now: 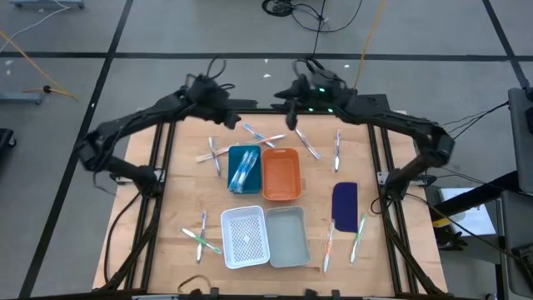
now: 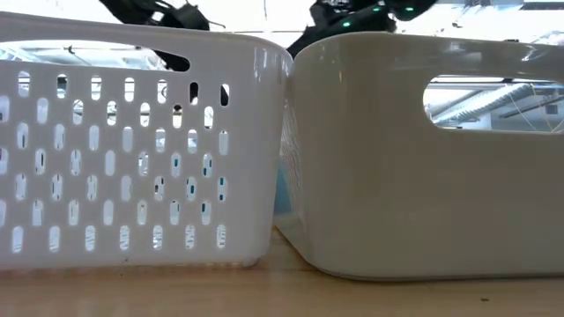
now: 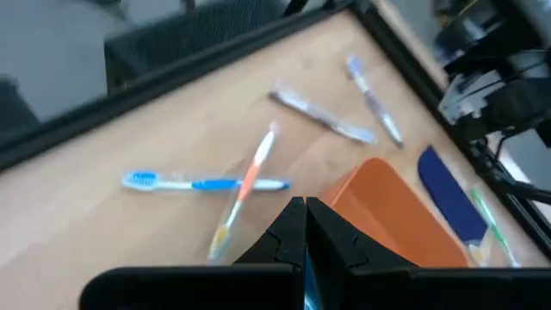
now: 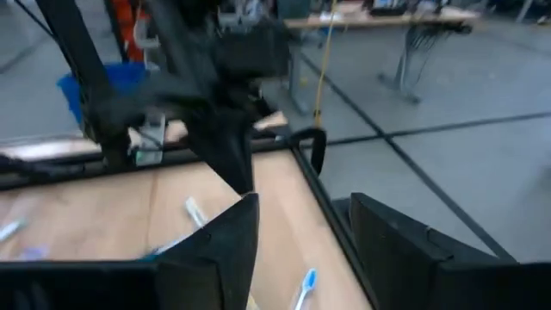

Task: Pick & Place Toothbrushes
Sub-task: Put the violet toothbrush into the orange bin

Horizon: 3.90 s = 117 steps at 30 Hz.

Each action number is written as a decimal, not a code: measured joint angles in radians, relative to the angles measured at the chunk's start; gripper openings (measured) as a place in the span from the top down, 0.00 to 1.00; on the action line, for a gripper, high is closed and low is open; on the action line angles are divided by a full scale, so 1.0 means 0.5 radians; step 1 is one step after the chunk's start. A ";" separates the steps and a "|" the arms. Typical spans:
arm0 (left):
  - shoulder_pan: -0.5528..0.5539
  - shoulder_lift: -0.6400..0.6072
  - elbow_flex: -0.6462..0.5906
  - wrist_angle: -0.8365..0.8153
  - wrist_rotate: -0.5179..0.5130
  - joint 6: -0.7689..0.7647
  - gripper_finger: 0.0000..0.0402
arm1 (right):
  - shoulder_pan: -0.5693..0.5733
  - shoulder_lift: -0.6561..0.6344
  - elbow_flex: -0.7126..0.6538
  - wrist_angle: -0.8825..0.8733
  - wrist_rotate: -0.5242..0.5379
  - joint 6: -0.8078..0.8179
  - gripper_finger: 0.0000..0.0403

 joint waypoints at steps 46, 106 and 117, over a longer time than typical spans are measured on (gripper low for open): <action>0.152 1.786 1.991 -2.144 -0.507 1.441 0.52 | -0.208 -0.567 -0.638 0.368 -0.005 0.368 0.58; 0.013 1.780 1.798 -1.199 0.285 -1.559 0.52 | -0.208 -0.566 -0.638 0.339 -0.170 0.405 0.58; 0.197 1.781 1.777 -1.792 0.273 -1.083 0.52 | -0.208 -0.566 -0.638 0.325 -0.227 0.405 0.58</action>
